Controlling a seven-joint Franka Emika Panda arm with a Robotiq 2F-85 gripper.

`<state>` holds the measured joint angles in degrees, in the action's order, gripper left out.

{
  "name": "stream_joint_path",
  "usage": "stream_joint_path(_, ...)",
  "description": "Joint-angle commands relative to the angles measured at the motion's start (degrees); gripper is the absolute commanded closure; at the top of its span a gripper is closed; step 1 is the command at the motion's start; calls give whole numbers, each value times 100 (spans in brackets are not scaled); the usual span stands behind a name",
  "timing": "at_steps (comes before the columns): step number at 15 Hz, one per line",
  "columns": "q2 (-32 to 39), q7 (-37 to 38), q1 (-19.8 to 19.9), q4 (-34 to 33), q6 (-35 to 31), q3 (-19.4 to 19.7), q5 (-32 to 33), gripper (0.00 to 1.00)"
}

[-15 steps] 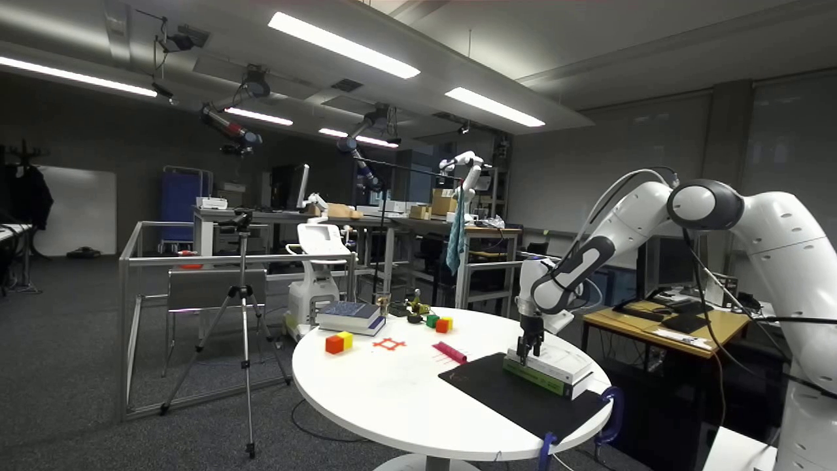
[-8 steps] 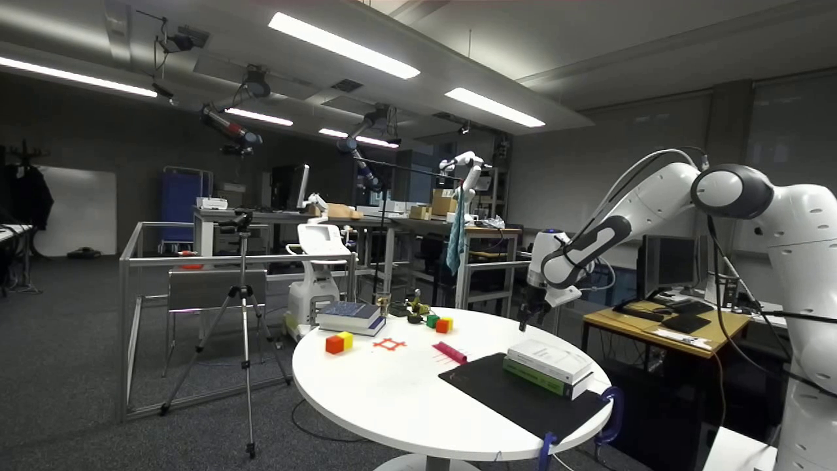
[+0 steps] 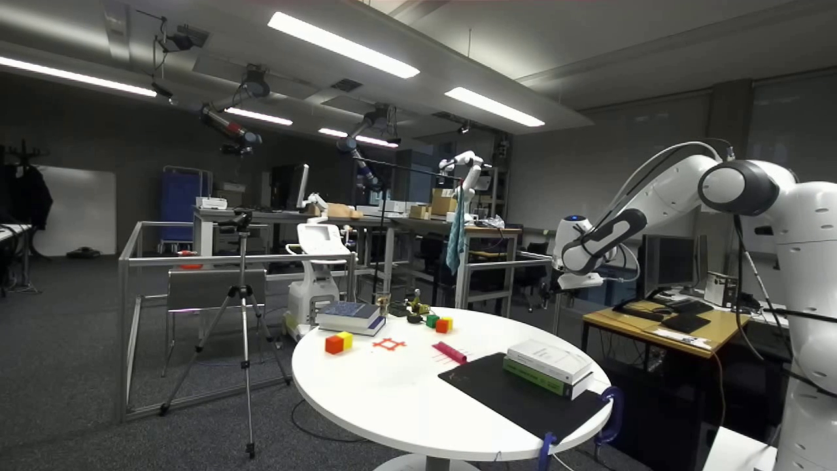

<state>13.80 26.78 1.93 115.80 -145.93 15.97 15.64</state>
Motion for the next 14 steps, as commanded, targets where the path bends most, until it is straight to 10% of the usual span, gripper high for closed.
stream_joint_path(1,270,920,102,-391,191,301,208,0)
stream_joint_path(14,1673,1425,1249,-1860,995,72,-2334,0)
